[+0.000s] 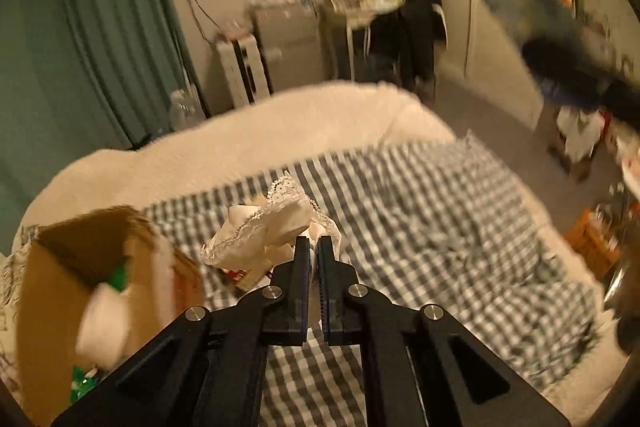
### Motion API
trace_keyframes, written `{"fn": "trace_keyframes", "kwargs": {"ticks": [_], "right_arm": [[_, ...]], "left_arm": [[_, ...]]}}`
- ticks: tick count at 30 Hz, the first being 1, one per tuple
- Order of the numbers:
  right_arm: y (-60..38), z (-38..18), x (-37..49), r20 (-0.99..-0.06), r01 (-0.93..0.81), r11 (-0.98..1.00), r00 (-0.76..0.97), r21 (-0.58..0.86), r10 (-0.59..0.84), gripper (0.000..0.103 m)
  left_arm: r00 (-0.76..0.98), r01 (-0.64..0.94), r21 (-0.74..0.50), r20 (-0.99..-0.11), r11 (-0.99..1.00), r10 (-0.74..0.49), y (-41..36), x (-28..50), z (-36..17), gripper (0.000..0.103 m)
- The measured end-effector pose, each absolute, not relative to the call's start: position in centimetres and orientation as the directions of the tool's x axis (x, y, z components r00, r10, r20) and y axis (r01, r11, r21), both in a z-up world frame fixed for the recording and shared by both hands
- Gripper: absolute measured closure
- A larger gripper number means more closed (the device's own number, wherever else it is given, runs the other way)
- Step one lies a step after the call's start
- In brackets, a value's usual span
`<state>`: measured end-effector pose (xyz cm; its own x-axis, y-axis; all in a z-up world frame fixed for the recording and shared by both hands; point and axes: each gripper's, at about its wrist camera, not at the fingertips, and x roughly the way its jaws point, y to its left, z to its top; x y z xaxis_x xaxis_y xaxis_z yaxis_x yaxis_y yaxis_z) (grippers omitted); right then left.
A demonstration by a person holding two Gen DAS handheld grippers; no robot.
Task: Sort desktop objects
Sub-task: 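Lift the lace cloth and blue tissue pack toward the cardboard box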
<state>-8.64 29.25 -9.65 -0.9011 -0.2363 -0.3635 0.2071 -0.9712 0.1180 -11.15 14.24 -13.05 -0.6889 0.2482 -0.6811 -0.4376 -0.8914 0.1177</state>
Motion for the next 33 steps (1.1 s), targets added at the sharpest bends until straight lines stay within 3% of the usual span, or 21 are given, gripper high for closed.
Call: {"fn": "trace_keyframes", "kwargs": {"ticks": [7,15,25,33], "right_arm": [[26.3,-5.8,-4.2,-0.306,0.162,-0.982,-0.934,0.094,-0.184,0.059],[22.3,-2.5,0.2,-0.290,0.190,-0.973,-0.931,0.133,-0.222,0.059],[14.2,-1.7,0.8,-0.350,0.276,-0.948,-0.882,0.159,-0.316,0.059],[8.7,-2.2,-1.8,-0.390,0.338,-0.932,-0.846,0.135,-0.363,0.059]], "left_arm": [[-0.773,-0.382,0.068,-0.570,-0.922,0.278,8.7,-6.4,-5.8,0.099],[-0.816,-0.312,0.026,-0.519,-0.950,0.254,1.6,-3.3,-0.8,0.099],[-0.860,-0.208,0.032,-0.481,-0.978,0.168,-7.4,-1.7,1.2,0.099],[-0.847,-0.162,-0.008,-0.512,-0.987,0.143,-10.7,-4.4,-1.1,0.099]]}}
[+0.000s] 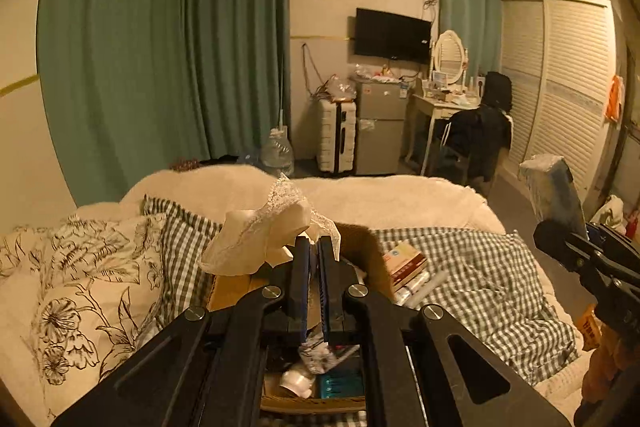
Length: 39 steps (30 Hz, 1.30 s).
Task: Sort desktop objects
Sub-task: 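Lift the lace cloth and blue tissue pack toward the cardboard box, then lower the lace cloth and tissue pack into the box and open both tools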
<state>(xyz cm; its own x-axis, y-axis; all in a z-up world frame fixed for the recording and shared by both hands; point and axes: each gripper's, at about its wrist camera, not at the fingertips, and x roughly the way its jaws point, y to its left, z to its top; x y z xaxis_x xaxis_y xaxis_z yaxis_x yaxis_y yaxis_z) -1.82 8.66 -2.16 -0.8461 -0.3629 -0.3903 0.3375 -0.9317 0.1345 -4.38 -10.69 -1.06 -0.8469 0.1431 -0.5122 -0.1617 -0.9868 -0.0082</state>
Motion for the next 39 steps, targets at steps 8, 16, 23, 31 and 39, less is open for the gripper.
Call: {"fn": "trace_keyframes", "kwargs": {"ticks": [8,16,23,31,39], "right_arm": [[4.6,-6.3,-6.9,-0.488,0.377,-0.918,-0.782,0.126,-0.388,0.058],[1.4,-11.9,-11.6,-0.583,0.419,-0.896,-0.695,0.148,-0.421,0.058],[0.5,-15.2,-13.3,-0.616,0.459,-0.880,-0.660,0.124,-0.431,0.040],[2.6,-13.4,-13.1,-0.566,0.406,-0.904,-0.718,0.132,-0.405,0.028],[9.3,-7.8,-9.4,-0.491,0.288,-0.948,-0.811,0.139,-0.318,0.023]], "left_arm": [[-0.775,-0.145,-0.045,-0.616,-0.988,0.142,-12.7,-9.3,-6.8,0.099],[-0.708,-0.119,-0.024,-0.699,-0.993,0.102,-13.8,-13.1,-12.0,0.099],[-0.665,-0.116,-0.008,-0.742,-0.993,0.084,-13.5,-14.5,-14.4,0.087],[-0.706,-0.088,0.023,-0.707,-0.996,0.045,-13.4,-13.6,-12.2,0.037],[-0.766,-0.096,0.070,-0.642,-0.993,0.028,-10.9,-10.6,-7.8,0.021]]}}
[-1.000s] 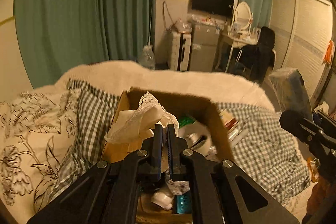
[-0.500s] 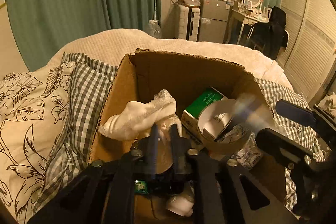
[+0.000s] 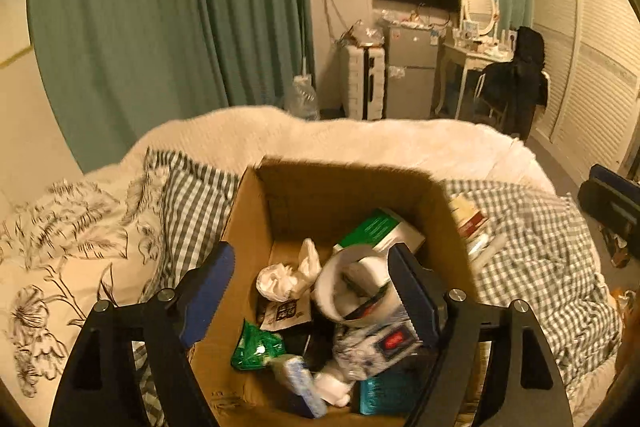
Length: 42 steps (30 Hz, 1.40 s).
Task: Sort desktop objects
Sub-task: 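Lower the lace cloth and tissue pack into the box and open both tools, then move both tools from the box back toward the medicine box and tubes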
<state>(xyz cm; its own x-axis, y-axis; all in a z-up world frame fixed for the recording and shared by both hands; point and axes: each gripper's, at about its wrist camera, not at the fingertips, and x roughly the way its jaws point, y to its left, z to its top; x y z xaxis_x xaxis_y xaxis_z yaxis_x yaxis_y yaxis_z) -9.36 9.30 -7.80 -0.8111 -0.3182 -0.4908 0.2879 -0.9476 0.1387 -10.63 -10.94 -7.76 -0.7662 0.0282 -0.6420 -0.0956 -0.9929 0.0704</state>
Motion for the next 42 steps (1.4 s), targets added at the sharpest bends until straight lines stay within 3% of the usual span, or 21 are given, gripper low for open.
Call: {"fn": "trace_keyframes", "kwargs": {"ticks": [9,21,26,30,35,38,42], "right_arm": [[18.0,-5.1,-4.9,-0.494,0.127,-0.984,-0.852,0.128,-0.174,0.017],[26.0,-7.0,-4.1,-0.546,0.065,-0.975,-0.820,0.211,-0.173,0.013],[27.7,-9.8,-6.2,-0.573,0.046,-0.953,-0.790,0.300,-0.218,0.013],[28.1,-13.0,-8.6,-0.610,0.007,-0.944,-0.762,0.329,-0.218,0.013],[28.1,-17.8,-12.0,-0.678,-0.073,-0.921,-0.699,0.382,-0.226,0.013],[28.0,-20.3,-13.9,-0.716,-0.118,-0.901,-0.653,0.417,-0.246,0.018],[27.3,-22.6,-16.3,-0.750,-0.148,-0.887,-0.605,0.438,-0.269,0.020]], "left_arm": [[-0.817,-0.164,0.058,-0.567,-0.985,0.103,-4.9,-7.2,-3.2,0.003],[-0.785,-0.317,0.063,-0.577,-0.946,0.225,5.3,-7.5,-4.5,0.000],[-0.770,-0.402,0.185,-0.598,-0.897,0.222,8.7,-10.9,-6.7,0.000],[-0.691,-0.533,0.241,-0.677,-0.811,0.253,11.6,-14.8,-9.7,0.000],[-0.479,-0.661,0.124,-0.829,-0.740,0.289,13.7,-20.4,-14.2,0.000],[-0.392,-0.643,0.146,-0.906,-0.752,0.160,14.4,-24.6,-18.0,0.000],[-0.321,-0.631,0.153,-0.944,-0.760,0.077,14.6,-28.2,-20.7,0.000]]}}
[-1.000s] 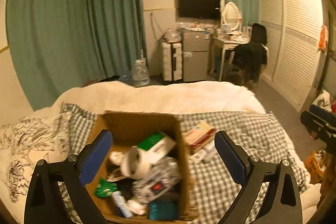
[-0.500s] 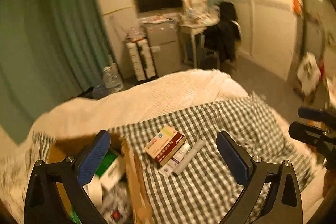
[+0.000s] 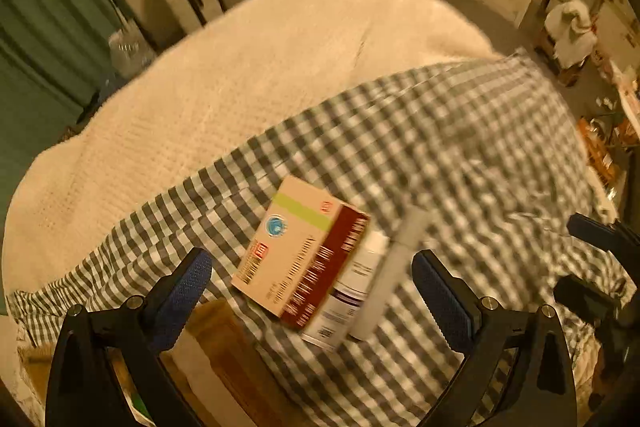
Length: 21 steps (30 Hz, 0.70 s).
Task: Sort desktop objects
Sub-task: 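Move both tools from the box back toward the medicine box and tubes, then grasp the amoxicillin medicine box with the left tool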
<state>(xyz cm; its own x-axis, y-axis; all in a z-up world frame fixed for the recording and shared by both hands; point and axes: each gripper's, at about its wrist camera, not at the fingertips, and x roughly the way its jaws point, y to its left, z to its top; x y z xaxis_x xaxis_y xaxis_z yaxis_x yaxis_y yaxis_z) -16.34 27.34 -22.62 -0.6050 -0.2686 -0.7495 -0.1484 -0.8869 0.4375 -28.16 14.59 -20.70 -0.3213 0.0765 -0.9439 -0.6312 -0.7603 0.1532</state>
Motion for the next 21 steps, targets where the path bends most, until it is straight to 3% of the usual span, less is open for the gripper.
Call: {"fn": "trace_keyframes", "kwargs": {"ticks": [12,15,17,20,21], "right_arm": [[27.5,-27.9,-21.1,-0.792,-0.304,-0.788,-0.504,0.536,-0.344,0.022],[27.1,-29.2,-21.9,-0.803,-0.343,-0.766,-0.479,0.544,-0.356,0.031],[26.7,-29.8,-22.3,-0.805,-0.353,-0.758,-0.470,0.548,-0.362,0.031],[26.3,-30.0,-22.9,-0.804,-0.374,-0.743,-0.468,0.555,-0.365,0.031],[26.2,-30.0,-23.0,-0.805,-0.380,-0.740,-0.468,0.556,-0.365,0.031]], "left_arm": [[-0.164,-0.725,0.268,-0.962,-0.635,-0.219,17.8,-31.4,-28.3,0.000],[-0.148,-0.711,0.290,-0.952,-0.640,-0.267,17.8,-31.7,-29.7,0.000],[-0.144,-0.709,0.307,-0.944,-0.635,-0.295,17.7,-31.7,-30.5,0.000],[-0.124,-0.713,0.287,-0.949,-0.639,-0.289,17.2,-31.0,-30.9,0.022],[-0.136,-0.709,0.294,-0.949,-0.641,-0.285,17.0,-30.9,-30.7,0.022]]}}
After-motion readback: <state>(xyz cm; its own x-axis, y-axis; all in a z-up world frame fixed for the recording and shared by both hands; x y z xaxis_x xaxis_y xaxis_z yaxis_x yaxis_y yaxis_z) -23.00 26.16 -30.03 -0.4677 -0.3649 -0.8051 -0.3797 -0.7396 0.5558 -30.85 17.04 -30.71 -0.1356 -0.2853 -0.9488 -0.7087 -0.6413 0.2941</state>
